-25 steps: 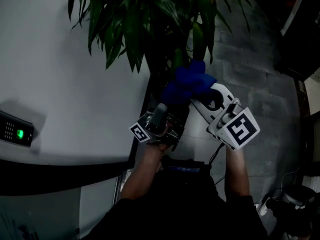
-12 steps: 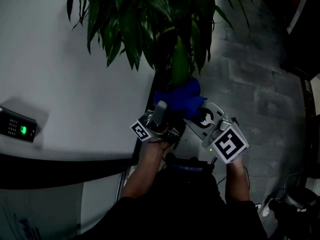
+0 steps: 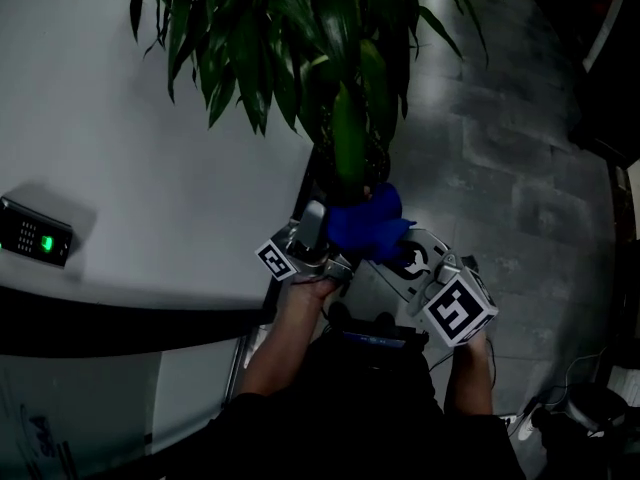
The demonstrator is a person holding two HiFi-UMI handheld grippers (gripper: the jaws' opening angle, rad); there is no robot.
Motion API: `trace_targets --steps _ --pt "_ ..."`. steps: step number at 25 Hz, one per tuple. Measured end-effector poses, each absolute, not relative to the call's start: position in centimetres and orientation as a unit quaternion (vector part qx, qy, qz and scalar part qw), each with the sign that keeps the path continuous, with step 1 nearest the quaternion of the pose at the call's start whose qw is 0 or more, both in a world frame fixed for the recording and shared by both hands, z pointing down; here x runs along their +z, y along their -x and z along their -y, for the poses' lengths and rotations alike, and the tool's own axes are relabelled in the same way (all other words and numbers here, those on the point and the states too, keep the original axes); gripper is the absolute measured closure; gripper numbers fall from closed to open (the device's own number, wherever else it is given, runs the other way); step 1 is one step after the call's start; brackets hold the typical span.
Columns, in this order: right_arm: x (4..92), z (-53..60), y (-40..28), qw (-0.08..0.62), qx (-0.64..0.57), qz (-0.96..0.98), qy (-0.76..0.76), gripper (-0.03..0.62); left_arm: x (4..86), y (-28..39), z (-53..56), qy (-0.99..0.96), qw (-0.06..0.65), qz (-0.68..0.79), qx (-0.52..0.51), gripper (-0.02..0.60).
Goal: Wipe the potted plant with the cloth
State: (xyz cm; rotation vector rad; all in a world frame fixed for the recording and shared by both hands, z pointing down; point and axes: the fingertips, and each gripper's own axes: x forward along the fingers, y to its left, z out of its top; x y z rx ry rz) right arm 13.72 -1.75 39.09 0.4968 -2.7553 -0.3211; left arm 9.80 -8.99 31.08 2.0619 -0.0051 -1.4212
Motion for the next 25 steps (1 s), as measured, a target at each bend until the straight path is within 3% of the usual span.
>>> trace_targets --steps 3,14,25 --pt "38.9 0.7 -15.3 0.128 -0.096 0.974 -0.160 0.516 31.4 -10.2 8.6 -0.790 0.307 0.021 -0.531 0.195" --pt "35.5 3.4 -22.7 -0.139 0.081 0.962 -0.221 0.516 33.5 -11.3 5.3 -0.841 0.296 0.117 -0.438 0.196" --pt "34.5 2.0 -19.4 -0.247 0.186 0.919 -0.246 0.516 35.3 -8.2 1.1 -0.847 0.321 0.129 -0.403 0.196"
